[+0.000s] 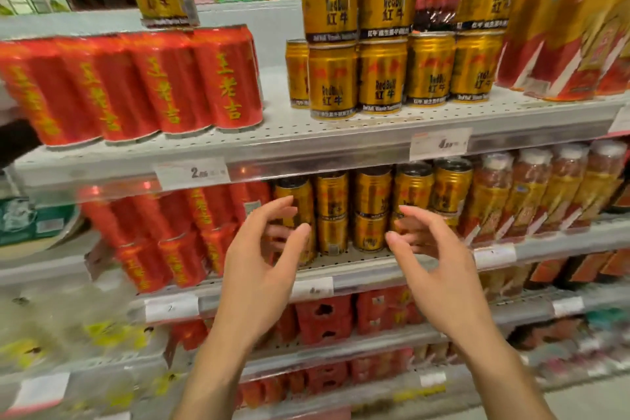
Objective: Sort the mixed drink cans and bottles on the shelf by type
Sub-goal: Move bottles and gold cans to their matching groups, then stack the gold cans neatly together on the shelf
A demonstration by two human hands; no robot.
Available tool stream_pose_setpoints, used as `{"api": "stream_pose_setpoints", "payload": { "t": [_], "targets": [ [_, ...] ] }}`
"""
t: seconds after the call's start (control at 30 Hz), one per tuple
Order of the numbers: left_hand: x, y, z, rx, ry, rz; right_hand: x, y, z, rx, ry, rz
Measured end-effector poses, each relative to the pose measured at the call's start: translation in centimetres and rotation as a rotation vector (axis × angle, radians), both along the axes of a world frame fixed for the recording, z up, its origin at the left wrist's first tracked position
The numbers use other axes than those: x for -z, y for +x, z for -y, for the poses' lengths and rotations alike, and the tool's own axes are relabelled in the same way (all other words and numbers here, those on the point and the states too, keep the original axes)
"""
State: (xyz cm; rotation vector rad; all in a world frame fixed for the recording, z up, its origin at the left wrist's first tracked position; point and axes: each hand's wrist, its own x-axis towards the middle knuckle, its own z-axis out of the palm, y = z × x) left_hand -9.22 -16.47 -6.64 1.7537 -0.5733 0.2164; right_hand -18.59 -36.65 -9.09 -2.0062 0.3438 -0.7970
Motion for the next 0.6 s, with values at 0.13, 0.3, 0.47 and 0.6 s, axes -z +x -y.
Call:
{"api": "stream_pose_setpoints", "payload": {
  "t": [0.13, 0.3, 0.47, 0.6],
  "targets": [
    [-1.0, 2.6, -4.9, 0.006, -0.009, 0.077, -1.4, 1.6, -5.2, 0.025, -0.046, 0.012],
    [-2.9, 5.4, -9.7, 0.036, -0.008, 0.177, -3.5, 3.5, -9.9, 0.059, -0.137, 0.052],
    [-5.8, 7.4, -13.2, 0.019, 0.007, 0.325, -6.2, 5.3, -12.2, 0.094, -0.307, 0.130],
    [-8.9, 9.1, -15.6, -0.018, 0.073, 0.482, -9.3, 7.1, -12.7, 0.100, -0.482, 0.181]
  ]
}}
